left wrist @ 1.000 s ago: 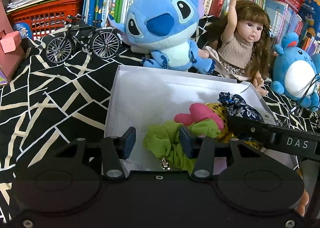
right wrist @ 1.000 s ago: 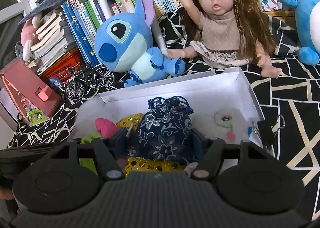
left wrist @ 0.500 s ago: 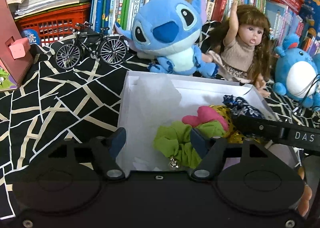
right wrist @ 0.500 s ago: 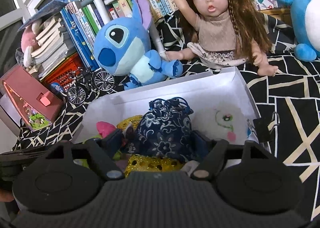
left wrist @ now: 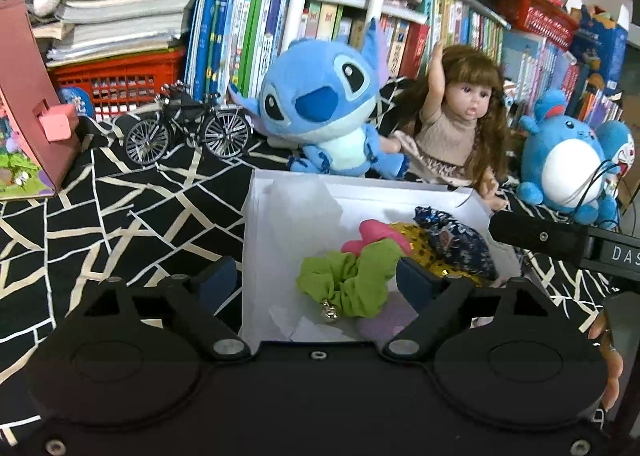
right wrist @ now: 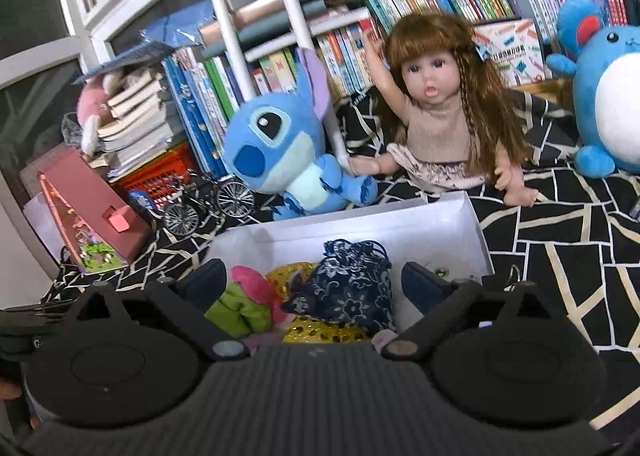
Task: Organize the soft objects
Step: 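Open both tools and withdraw them from the box back over the pile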
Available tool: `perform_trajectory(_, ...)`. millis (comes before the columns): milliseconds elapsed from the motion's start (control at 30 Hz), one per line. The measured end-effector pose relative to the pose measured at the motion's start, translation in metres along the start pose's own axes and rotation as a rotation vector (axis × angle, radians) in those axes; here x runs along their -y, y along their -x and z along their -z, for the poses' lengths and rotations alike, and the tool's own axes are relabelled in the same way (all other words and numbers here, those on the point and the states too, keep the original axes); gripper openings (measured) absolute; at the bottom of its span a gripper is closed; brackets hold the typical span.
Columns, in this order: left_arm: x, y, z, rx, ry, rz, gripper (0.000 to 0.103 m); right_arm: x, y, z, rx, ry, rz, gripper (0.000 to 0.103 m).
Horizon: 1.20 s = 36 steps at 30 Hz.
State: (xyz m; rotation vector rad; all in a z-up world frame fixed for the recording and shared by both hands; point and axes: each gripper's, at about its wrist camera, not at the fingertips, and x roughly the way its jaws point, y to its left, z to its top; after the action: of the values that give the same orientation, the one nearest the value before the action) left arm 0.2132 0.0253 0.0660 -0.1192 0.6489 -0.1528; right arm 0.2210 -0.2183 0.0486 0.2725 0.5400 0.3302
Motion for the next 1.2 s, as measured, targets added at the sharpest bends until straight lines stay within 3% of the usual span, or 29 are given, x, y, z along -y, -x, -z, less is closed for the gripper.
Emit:
perform_trajectory(633,-0.002,0.060,0.045,0.057,-0.001,0.024,0.089,-0.027,0.051,0.033,0.080,0.145,-0.018,0.103)
perform_trajectory(1200,-0.009,0.081,0.084,0.075,0.014,-0.024,0.090,-0.046,0.073,0.070,0.117,0.254,0.002,0.103)
